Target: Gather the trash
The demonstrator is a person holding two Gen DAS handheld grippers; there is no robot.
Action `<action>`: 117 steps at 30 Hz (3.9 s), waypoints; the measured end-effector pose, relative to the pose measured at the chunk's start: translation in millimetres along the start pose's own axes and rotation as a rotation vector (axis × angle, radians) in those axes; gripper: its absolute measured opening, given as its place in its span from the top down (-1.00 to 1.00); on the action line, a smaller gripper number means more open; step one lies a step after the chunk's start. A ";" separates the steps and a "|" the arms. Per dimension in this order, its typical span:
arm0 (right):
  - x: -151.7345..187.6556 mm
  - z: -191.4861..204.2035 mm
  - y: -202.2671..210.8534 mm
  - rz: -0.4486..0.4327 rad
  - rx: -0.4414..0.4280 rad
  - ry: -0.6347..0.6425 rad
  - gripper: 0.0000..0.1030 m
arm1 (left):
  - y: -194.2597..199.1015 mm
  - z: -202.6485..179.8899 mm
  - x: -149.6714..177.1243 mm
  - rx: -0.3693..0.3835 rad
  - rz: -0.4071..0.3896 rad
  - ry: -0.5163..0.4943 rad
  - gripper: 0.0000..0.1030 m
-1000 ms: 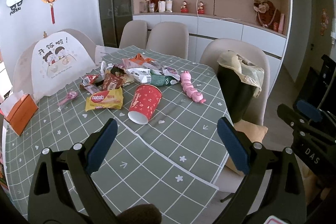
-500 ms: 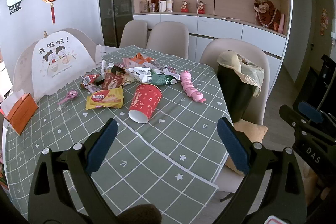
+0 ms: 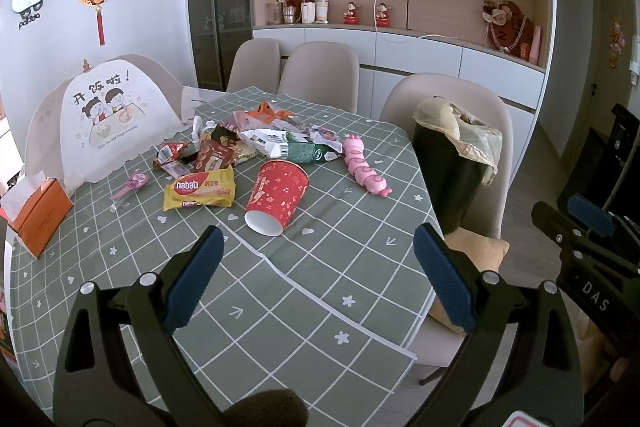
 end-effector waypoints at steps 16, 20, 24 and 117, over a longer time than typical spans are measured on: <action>1.3 -0.9 -2.4 0.005 0.011 -0.009 -0.10 | 0.3 0.3 -0.3 0.001 0.002 0.004 -0.78; 1.3 -1.2 -2.4 0.005 0.010 -0.009 -0.10 | -0.2 1.3 -1.0 0.002 0.002 0.007 -0.78; 1.9 -1.9 -2.5 0.007 0.012 -0.011 -0.10 | -1.2 3.5 -2.0 0.004 0.004 0.008 -0.78; -79.1 163.9 -217.5 0.282 -0.524 0.204 0.05 | -124.1 181.0 -84.1 0.014 0.252 0.407 0.04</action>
Point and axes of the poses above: each gripper's, at about its wrist camera, not at the fingertips, and y roughly against the way its jaws point, z to its left, x to its underside, the point moved 4 cm from there along -y, roughly the way its jaws point, and after that the axes turned 13 degrees about y, right-handed, at the moved point
